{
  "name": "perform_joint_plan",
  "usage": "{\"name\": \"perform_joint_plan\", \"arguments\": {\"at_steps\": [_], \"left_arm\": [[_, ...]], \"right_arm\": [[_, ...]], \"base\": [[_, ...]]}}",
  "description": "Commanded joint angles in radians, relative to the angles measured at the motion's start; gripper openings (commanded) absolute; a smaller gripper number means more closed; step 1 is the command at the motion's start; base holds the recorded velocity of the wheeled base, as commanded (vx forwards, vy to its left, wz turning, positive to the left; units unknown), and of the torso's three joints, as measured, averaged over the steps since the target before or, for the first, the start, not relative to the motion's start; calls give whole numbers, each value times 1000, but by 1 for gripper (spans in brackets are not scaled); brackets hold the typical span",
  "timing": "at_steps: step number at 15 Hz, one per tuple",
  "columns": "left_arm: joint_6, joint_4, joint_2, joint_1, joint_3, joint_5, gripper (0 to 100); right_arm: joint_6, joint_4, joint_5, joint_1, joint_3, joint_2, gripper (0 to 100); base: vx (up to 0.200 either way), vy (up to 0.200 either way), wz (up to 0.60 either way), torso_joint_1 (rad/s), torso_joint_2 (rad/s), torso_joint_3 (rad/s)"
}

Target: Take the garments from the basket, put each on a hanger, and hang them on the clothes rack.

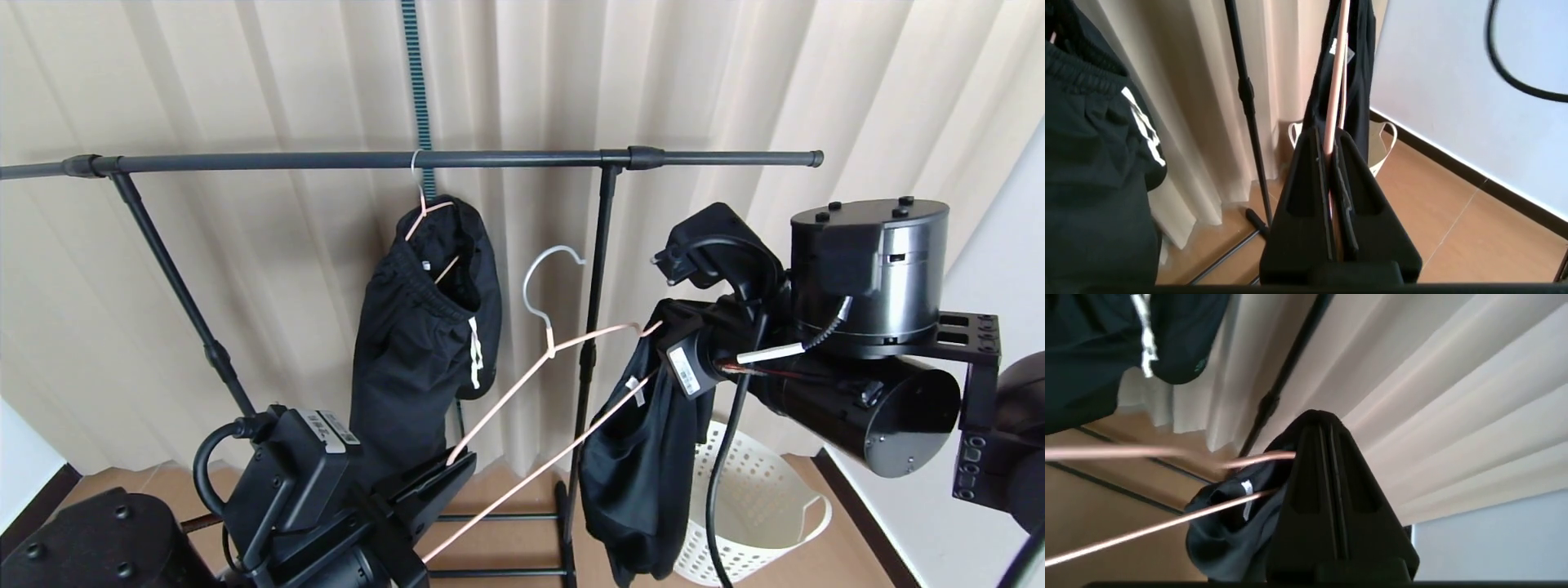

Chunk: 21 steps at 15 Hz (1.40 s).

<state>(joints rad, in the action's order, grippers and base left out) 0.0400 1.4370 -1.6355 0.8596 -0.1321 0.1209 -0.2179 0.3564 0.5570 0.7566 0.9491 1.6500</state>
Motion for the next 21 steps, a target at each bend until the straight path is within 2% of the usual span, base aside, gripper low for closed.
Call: {"name": "perform_joint_plan", "arguments": {"at_steps": [1, 11, 13, 16, 17, 21], "left_arm": [[0, 0, -6, -1, 0, 0, 0], [0, 0, -10, -24, -3, 0, 0], [3, 0, -10, -30, -4, 0, 0], [3, 0, -10, -50, -9, 0, 0], [3, 0, -10, -57, -15, 0, 0], [3, 0, -10, -57, -12, 0, 0]], "right_arm": [[2, 1, -2, 21, -21, -30, 0], [3, 6, -22, 96, -18, -58, 0], [2, 47, -55, 107, -30, -70, 0], [3, 49, -66, 109, -35, -87, 0], [2, 50, -94, 119, -41, -90, 0], [3, 50, -112, 168, -43, -85, 0]], "base": [[0, 0, 0, 0, 0, 0], [0, 0, 0, 0, 0, 0], [0, 0, 0, 0, 0, 0], [0, 0, 0, 0, 0, 0], [0, 0, 0, 0, 0, 0], [0, 0, 0, 0, 0, 0]]}}
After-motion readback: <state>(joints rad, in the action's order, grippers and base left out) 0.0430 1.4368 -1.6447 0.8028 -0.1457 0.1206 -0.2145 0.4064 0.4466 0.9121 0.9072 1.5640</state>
